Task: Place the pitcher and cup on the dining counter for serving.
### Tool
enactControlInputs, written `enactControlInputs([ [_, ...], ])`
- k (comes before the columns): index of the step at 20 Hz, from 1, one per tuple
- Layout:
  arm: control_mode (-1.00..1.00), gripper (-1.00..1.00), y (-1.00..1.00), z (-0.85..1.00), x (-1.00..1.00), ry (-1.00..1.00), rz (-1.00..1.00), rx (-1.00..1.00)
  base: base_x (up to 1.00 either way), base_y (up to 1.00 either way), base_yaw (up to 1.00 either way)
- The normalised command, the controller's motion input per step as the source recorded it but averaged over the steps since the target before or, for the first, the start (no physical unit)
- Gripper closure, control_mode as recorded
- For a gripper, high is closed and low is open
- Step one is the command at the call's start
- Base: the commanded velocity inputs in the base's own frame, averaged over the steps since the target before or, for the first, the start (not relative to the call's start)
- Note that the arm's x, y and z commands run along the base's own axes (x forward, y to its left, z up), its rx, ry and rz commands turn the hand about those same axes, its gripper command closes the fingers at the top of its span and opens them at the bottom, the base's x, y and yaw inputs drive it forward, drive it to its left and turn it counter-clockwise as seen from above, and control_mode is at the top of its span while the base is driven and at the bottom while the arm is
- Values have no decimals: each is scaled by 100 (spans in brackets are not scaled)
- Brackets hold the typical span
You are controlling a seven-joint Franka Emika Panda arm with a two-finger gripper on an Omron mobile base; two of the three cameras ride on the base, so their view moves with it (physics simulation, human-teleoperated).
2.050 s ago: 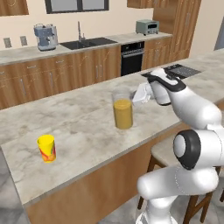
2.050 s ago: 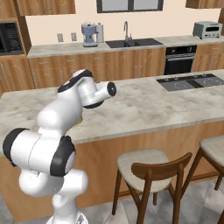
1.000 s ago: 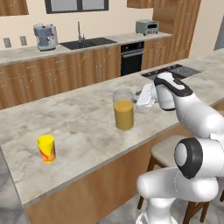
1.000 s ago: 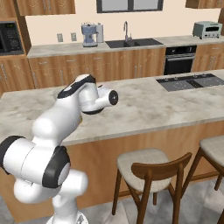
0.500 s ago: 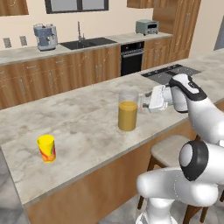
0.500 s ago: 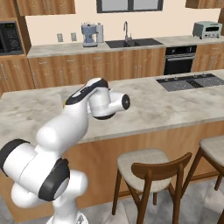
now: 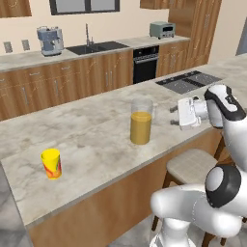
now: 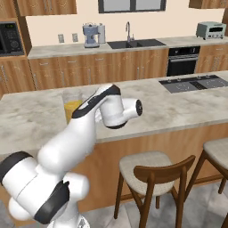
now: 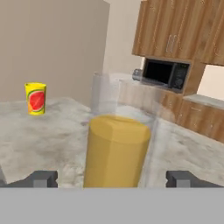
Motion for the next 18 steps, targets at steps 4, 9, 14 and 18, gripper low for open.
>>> enactControlInputs([
  [4,-100,-100,15,5,-100,-3,1,-2,0,0,0],
  [9,-100,-100,47,26,-100,-15,0,-22,0,0,0],
  [14,-100,-100,39,41,-100,-33,-5,-42,0,0,0],
  [18,-100,-100,1,2,-75,-53,-9,-24,0,0,0],
])
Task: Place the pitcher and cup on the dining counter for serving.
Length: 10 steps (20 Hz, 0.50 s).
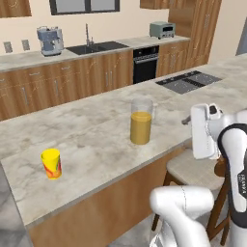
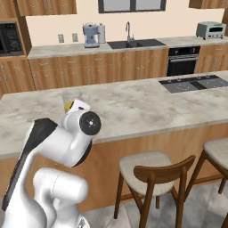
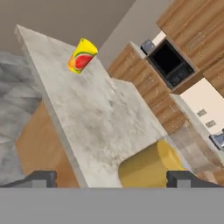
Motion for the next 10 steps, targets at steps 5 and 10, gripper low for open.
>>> enactControlInputs([
  [5,-100,-100,0,-40,-17,-12,3,-29,0,0,0],
  [10,-100,-100,0,-6,-6,-4,2,-5,0,0,0],
])
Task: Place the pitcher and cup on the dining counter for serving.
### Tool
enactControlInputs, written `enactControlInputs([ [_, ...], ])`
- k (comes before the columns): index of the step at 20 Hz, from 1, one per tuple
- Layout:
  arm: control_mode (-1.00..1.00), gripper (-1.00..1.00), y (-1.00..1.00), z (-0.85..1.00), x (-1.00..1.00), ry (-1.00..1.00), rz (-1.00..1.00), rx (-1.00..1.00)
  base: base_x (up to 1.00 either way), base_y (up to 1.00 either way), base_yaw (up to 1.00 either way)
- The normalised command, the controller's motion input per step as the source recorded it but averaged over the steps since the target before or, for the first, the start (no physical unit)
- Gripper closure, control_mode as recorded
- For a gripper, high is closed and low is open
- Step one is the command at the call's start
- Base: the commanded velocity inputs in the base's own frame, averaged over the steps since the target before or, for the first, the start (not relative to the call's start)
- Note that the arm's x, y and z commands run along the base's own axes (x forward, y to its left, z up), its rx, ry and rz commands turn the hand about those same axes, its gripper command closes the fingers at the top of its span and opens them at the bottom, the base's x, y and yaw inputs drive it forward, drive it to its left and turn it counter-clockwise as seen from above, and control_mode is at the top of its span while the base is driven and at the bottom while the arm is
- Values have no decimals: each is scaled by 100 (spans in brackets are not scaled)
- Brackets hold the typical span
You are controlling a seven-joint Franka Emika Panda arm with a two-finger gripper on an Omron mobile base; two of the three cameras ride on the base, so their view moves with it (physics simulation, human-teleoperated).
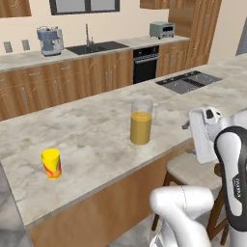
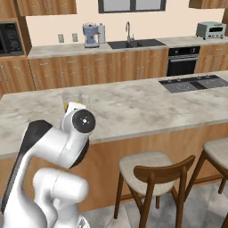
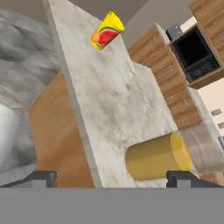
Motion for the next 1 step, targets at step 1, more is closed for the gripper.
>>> enactControlInputs([
  [1,-100,-100,0,0,0,0,0,0,0,0,0],
])
